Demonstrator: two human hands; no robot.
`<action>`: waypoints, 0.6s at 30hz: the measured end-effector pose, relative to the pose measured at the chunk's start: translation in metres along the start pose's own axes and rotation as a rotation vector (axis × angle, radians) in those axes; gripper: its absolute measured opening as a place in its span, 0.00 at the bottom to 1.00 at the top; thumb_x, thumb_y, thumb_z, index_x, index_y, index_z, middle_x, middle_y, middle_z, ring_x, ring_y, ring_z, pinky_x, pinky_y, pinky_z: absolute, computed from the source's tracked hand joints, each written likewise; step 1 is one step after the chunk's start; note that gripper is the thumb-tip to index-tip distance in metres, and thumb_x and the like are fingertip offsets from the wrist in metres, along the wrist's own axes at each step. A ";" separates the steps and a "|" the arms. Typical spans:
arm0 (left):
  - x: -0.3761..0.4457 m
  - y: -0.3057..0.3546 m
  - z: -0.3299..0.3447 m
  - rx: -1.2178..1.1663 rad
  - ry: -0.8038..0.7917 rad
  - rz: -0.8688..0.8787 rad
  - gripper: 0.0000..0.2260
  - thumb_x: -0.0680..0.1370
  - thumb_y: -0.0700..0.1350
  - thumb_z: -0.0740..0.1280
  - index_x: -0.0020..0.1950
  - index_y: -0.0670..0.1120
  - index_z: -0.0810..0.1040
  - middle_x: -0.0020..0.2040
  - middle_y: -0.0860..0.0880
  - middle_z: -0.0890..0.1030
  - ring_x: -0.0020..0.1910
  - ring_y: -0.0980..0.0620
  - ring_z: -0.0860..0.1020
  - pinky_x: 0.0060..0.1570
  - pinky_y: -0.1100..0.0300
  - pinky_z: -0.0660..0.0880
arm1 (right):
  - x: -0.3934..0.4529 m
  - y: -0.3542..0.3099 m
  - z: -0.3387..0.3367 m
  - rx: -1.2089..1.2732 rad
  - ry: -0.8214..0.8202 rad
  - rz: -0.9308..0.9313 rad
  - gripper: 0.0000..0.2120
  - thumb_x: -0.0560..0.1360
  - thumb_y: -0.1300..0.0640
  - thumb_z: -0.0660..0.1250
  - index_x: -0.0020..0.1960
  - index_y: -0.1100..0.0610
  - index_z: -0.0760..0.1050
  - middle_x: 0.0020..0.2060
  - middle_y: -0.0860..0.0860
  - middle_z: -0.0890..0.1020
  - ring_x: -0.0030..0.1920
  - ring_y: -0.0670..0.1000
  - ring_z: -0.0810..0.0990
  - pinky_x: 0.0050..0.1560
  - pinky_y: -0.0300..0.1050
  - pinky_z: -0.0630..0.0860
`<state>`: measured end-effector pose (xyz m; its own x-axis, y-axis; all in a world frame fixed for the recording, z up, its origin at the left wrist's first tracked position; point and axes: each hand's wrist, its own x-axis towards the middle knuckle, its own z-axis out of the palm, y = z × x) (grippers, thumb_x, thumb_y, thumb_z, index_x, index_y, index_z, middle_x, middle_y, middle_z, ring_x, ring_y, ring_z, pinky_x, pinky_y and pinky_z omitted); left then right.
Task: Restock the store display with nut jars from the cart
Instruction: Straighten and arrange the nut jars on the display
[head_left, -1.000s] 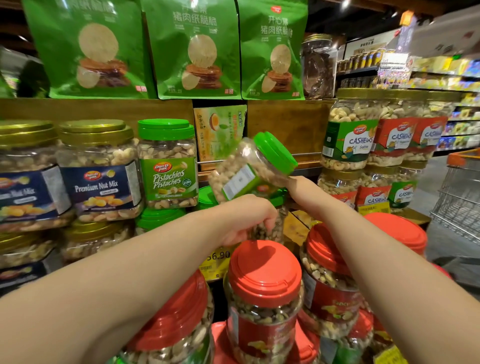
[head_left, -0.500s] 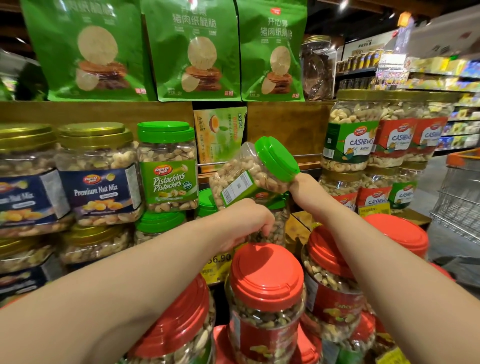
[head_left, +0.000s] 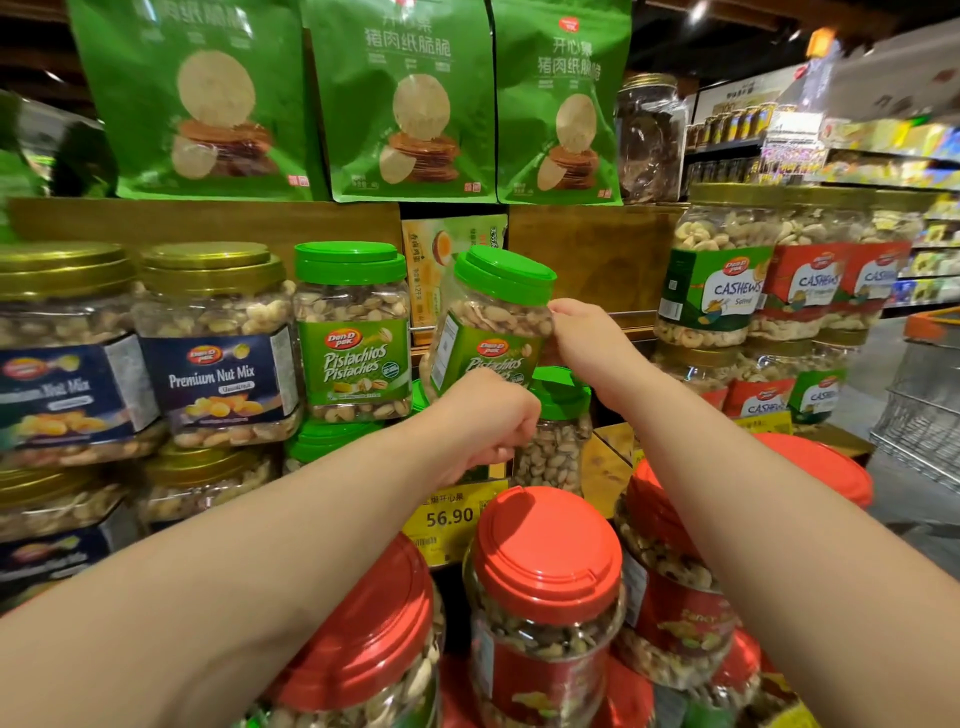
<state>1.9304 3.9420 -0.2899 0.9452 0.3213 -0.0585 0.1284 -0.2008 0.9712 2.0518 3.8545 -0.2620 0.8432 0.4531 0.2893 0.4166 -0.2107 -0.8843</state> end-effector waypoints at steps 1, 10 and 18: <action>0.001 0.000 -0.001 0.011 0.012 -0.004 0.16 0.66 0.31 0.60 0.22 0.48 0.64 0.22 0.51 0.63 0.24 0.52 0.61 0.29 0.62 0.65 | 0.001 -0.002 0.003 0.021 -0.003 0.011 0.13 0.80 0.53 0.60 0.54 0.56 0.82 0.48 0.55 0.87 0.51 0.58 0.85 0.57 0.62 0.82; 0.000 0.002 -0.007 0.010 0.050 -0.017 0.13 0.71 0.31 0.61 0.31 0.46 0.67 0.24 0.51 0.66 0.26 0.53 0.65 0.38 0.58 0.72 | 0.001 -0.014 0.014 0.094 -0.029 0.084 0.17 0.86 0.51 0.55 0.55 0.61 0.78 0.43 0.55 0.83 0.31 0.46 0.83 0.30 0.36 0.75; 0.000 0.003 0.000 0.012 0.039 -0.001 0.07 0.63 0.37 0.64 0.39 0.41 0.77 0.29 0.47 0.69 0.33 0.48 0.69 0.43 0.55 0.75 | -0.008 -0.013 0.006 0.095 -0.141 0.156 0.35 0.76 0.25 0.52 0.65 0.52 0.77 0.57 0.50 0.85 0.57 0.54 0.83 0.69 0.64 0.71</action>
<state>1.9308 3.9417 -0.2870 0.9326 0.3575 -0.0501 0.1331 -0.2115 0.9683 2.0375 3.8590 -0.2554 0.8361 0.5397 0.0983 0.2458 -0.2082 -0.9467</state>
